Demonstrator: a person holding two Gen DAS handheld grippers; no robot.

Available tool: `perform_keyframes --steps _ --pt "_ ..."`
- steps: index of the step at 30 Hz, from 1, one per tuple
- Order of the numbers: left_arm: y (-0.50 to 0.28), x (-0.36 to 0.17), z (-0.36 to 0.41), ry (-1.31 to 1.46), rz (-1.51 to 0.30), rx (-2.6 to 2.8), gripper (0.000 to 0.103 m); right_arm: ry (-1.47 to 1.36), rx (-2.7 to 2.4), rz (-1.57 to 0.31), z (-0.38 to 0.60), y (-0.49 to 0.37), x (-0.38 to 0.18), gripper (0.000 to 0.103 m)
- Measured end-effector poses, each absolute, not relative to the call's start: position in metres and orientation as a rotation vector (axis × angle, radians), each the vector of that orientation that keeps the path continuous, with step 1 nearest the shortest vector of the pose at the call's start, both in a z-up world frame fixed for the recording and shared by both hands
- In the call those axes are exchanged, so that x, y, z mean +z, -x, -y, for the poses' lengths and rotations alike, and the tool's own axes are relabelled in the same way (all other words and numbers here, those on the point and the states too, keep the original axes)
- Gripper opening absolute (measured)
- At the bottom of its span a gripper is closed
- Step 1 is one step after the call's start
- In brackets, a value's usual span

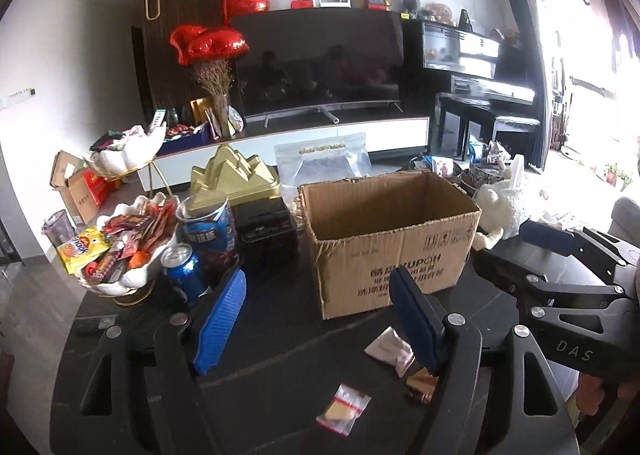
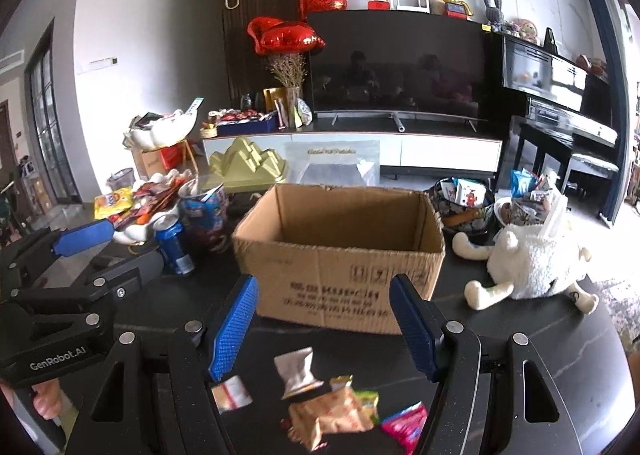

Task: Organize snacks
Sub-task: 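Move the left tool to the clear cake packet and close on it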

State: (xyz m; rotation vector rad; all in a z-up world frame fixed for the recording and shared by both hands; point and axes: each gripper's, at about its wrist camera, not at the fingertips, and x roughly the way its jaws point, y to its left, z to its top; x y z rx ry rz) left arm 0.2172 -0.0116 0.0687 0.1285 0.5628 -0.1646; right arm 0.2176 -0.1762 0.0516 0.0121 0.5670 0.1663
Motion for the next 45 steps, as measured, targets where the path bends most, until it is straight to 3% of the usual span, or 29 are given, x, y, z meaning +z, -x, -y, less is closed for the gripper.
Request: perform_keyframes --steps 23,45 --pt "-0.161 0.009 -0.006 -0.143 -0.672 -0.201 0.076 -0.040 0.210 -0.735 0.153 -0.169 -0.016 0.069" --pt "-0.177 -0.068 -0.002 -0.137 -0.897 -0.268 0.076 -0.033 0.183 -0.945 0.154 -0.175 -0.083 0.069"
